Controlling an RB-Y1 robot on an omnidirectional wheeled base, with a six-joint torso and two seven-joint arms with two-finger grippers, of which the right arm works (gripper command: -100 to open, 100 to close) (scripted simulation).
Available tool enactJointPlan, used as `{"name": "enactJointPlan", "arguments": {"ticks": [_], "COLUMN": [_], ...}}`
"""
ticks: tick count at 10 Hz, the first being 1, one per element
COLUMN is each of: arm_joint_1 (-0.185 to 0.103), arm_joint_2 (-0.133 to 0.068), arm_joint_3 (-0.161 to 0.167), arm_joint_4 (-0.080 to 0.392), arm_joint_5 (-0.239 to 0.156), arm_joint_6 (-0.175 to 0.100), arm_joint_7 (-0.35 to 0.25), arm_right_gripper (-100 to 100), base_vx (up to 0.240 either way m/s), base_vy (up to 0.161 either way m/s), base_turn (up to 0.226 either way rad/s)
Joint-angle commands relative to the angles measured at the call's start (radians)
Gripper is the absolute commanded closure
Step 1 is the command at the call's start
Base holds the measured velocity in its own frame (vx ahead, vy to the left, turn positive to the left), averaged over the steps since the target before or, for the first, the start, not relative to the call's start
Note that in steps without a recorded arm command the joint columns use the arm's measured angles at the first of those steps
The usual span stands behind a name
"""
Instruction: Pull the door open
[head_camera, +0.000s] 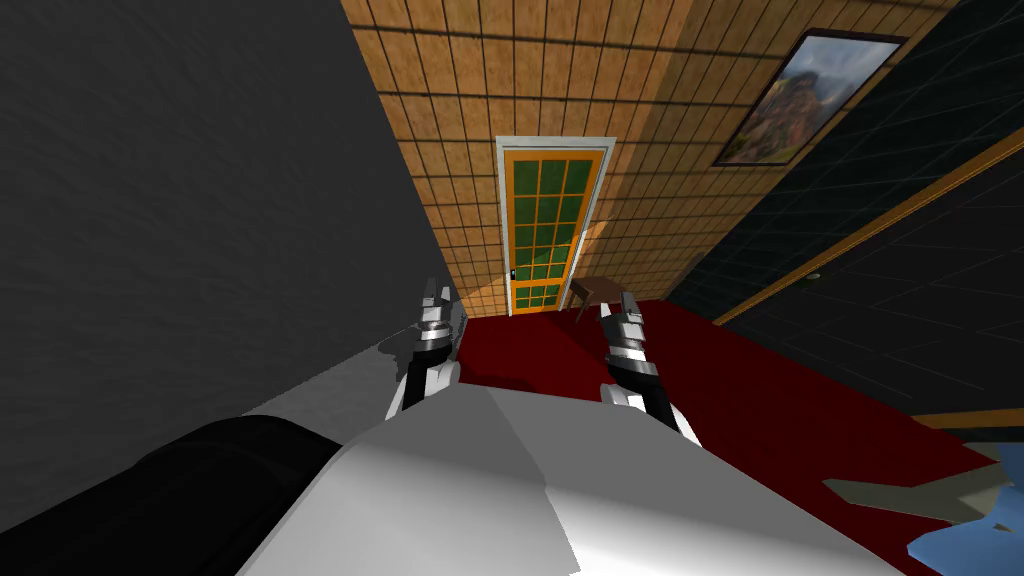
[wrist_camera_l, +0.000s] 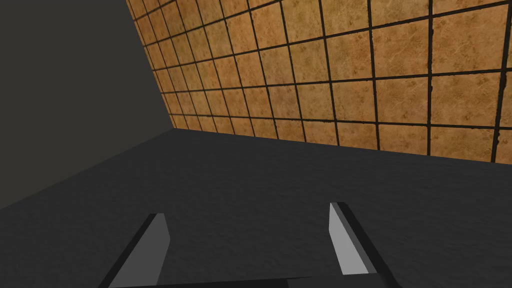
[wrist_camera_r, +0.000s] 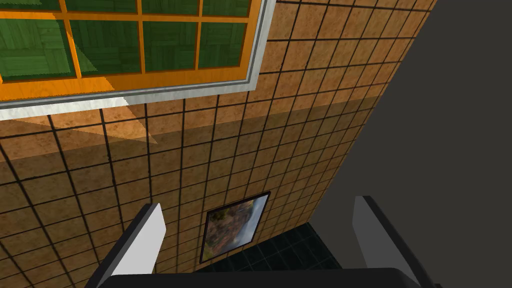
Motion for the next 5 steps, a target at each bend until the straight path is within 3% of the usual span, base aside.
{"name": "enactJointPlan", "arguments": {"ticks": [1,5], "arm_joint_1": [-0.004,-0.013], "arm_joint_2": [-0.006,-0.019], "arm_joint_3": [-0.006,-0.02], "arm_joint_4": [0.02,0.069], "arm_joint_5": [0.011,0.038], "arm_joint_6": [-0.011,-0.037], "arm_joint_7": [0.016,0.055], "arm_right_gripper": [-100,-100], "base_vx": [0.087,0.172], "base_vy": [0.06,0.037], "base_turn": [0.021,0.012]}}
